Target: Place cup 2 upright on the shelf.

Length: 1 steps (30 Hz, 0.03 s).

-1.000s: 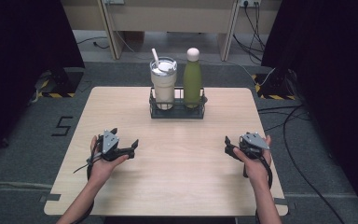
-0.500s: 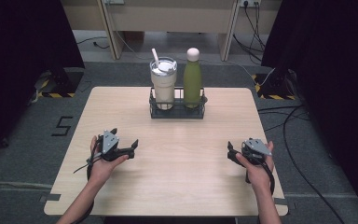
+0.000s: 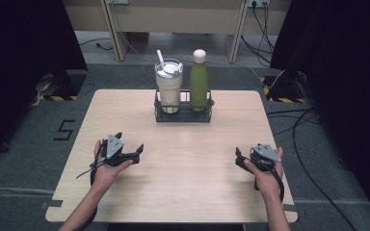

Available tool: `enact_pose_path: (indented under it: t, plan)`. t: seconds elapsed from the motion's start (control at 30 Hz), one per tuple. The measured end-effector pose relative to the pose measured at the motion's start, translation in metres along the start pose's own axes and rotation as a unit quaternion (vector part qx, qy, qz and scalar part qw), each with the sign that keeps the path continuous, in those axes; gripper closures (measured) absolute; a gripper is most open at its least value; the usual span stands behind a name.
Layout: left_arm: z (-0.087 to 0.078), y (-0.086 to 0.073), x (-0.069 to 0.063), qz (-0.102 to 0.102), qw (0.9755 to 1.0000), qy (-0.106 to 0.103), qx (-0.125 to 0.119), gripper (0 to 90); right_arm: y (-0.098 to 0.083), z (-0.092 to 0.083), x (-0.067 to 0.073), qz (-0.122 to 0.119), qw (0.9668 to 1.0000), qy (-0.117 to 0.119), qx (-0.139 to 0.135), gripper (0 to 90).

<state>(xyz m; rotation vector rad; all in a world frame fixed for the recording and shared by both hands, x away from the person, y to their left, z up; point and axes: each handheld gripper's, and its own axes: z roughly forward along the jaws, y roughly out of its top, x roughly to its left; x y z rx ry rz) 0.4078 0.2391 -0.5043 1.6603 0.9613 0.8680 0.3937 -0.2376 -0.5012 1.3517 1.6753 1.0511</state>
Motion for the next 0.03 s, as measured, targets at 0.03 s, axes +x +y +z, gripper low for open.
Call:
enact_pose_path:
  t: [0.03]
  plan:
    - [0.0001,0.0004,0.0002,-0.001,1.0,0.002,0.0,2.7,0.0003,0.0,0.0002,-0.001,1.0,0.001,0.0,14.8]
